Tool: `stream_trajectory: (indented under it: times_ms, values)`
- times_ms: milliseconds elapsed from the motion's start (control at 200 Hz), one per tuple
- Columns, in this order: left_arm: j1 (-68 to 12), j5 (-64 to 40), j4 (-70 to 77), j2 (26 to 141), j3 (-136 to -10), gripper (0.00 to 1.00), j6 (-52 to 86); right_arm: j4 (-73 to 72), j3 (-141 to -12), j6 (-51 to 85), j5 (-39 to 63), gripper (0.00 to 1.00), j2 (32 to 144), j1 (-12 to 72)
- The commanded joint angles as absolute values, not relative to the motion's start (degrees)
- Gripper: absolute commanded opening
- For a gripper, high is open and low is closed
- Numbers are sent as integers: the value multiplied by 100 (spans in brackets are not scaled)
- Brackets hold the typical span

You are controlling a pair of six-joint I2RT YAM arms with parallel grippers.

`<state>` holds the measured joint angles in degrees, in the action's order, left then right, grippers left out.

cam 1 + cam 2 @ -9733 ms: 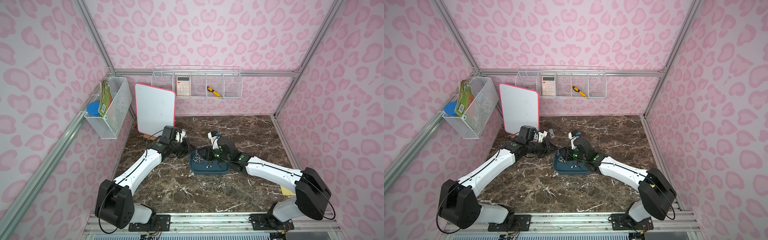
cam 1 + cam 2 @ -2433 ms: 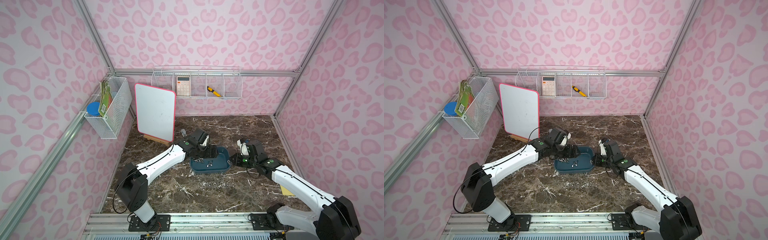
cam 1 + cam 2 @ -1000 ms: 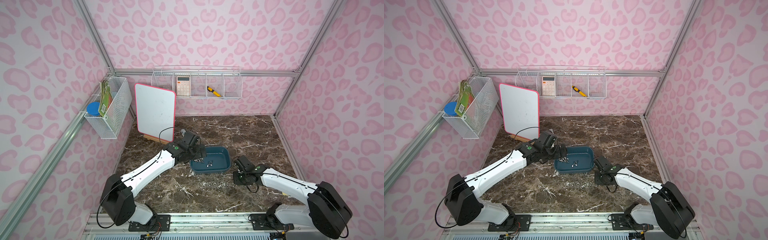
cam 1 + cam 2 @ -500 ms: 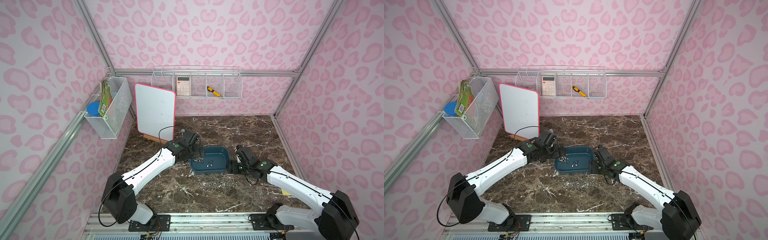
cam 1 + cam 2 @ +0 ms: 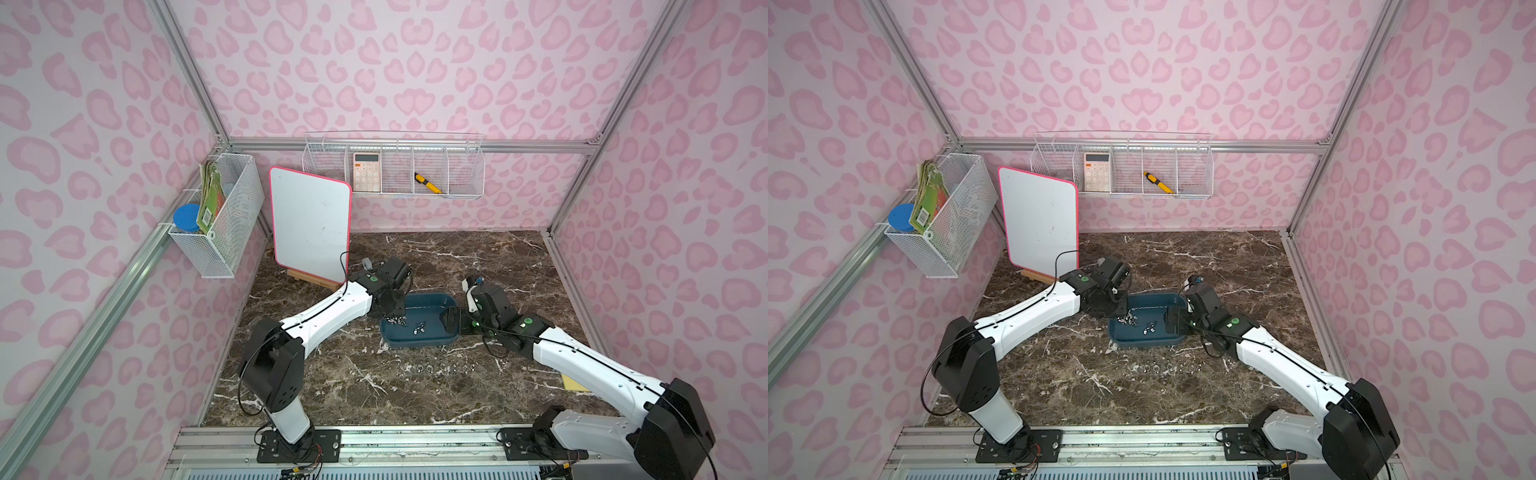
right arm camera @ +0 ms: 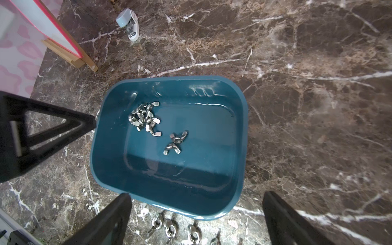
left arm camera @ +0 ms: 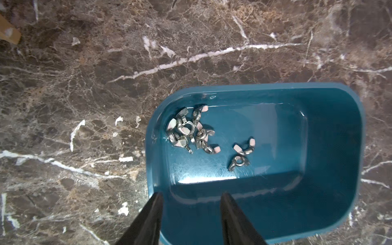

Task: Take out the wing nut from the storage box
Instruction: Place the wing nut at the center of the board, then pick up the wing nut from the storage box.

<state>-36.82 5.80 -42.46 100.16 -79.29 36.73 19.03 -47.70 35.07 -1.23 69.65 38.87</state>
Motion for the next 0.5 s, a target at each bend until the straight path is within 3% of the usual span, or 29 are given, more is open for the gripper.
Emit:
stream_trajectory:
  times_ms: [0, 495]
  values:
    - [-3686, 646, -4370, 10359, -8130, 46, 3433, 1733, -4808, 3458, -176, 98, 6963, 3885]
    - [-3584, 511, -4423, 11397, -8823, 32, 3529, 1771, -4853, 3364, -222, 98, 6987, 3743]
